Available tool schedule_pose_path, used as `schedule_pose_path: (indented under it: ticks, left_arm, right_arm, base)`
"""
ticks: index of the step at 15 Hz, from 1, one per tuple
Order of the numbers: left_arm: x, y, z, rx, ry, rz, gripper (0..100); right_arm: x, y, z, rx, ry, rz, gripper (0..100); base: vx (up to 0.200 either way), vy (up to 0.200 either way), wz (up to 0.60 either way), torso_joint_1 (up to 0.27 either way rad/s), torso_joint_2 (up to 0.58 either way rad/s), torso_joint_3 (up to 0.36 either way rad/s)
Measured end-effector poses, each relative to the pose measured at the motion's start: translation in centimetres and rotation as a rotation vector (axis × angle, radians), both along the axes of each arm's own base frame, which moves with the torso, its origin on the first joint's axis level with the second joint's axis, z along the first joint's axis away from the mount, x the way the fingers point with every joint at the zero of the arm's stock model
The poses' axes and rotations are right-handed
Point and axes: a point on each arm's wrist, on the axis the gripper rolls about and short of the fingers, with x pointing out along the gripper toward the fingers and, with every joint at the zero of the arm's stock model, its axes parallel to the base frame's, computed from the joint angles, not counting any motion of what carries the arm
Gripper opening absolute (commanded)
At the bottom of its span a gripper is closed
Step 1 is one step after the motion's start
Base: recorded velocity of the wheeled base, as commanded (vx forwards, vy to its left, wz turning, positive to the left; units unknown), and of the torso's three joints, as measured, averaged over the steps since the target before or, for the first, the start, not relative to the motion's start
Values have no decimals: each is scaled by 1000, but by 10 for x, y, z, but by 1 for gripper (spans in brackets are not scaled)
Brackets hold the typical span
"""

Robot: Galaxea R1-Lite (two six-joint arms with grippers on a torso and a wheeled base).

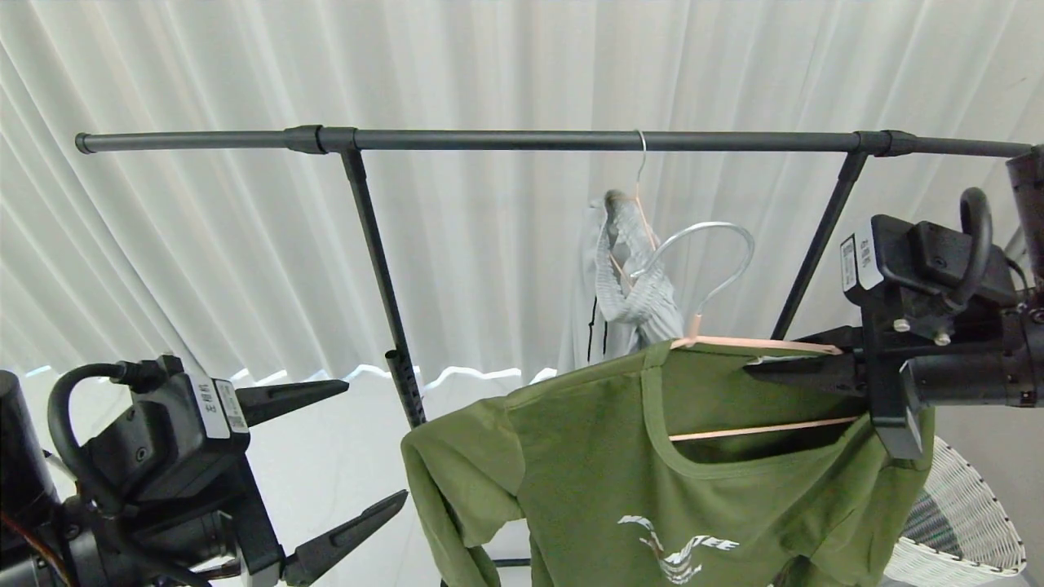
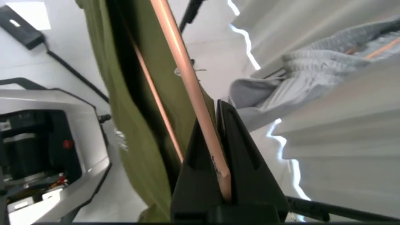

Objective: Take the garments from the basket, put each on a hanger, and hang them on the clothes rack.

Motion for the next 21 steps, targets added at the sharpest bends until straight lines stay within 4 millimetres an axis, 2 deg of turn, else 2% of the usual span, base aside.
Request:
schedule_pose_path:
  ticks: [3,6,13,19,21]
  left_arm:
    - [-1,10,-10,11,35,59,100]
    - [-2,11,-13,14,46,66,100]
    - [2,8,-11,13,50,48,100]
    - [14,1,-20,24,114,27,100]
    - [17,-5,-17,-56,186,35,100]
  right_arm:
    - [-1,-2,2,7,-10,-9,0]
    - [-1,-3,3,10,-13,-9,0]
    - [-1,-3,8,32,-37,-6,0]
    - [-9,0,12,51,-57,28,0]
    - [-13,3,14,58,-64,50,0]
  base:
    - [0,0,0,0,0,0]
    - [0,0,0,0,0,0]
    - [0,0,0,0,0,0]
    - [0,0,0,0,0,0]
    - [0,0,0,0,0,0]
